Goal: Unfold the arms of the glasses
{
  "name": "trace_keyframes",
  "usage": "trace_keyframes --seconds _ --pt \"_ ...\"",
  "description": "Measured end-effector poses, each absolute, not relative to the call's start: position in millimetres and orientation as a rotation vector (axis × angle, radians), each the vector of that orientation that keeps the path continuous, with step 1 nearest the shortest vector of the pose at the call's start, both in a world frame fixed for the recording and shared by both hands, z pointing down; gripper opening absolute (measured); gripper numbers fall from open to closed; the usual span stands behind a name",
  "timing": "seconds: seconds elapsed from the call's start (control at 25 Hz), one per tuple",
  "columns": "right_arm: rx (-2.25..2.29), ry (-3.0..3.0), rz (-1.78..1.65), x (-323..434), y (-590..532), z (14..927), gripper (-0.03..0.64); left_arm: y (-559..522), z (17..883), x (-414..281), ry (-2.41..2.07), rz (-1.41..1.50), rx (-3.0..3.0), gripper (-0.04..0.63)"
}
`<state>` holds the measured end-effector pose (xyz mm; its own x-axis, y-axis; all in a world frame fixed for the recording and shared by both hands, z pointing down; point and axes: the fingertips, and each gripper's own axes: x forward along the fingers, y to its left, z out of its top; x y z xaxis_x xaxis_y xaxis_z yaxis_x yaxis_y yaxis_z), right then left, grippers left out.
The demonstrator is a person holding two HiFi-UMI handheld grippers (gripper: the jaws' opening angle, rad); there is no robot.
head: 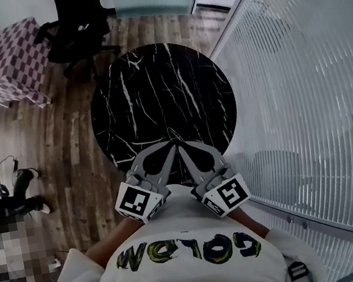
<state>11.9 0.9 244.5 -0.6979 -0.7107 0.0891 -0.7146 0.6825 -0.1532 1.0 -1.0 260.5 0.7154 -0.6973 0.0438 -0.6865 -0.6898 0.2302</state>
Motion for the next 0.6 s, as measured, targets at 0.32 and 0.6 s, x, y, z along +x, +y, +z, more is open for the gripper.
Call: trace_keyframes --seconds 0.32,0.6 --pt "1.249 -2.876 0.279 14.8 -4.6 242.5 0.002 -5.3 259.8 3.2 -1.110 -0.087 2.696 0.002" --pt "1.244 -2.864 0.293 12.7 -2.8 244.5 0.002 -5.6 261.5 1.6 -1.109 -0.094 2.681 0.002"
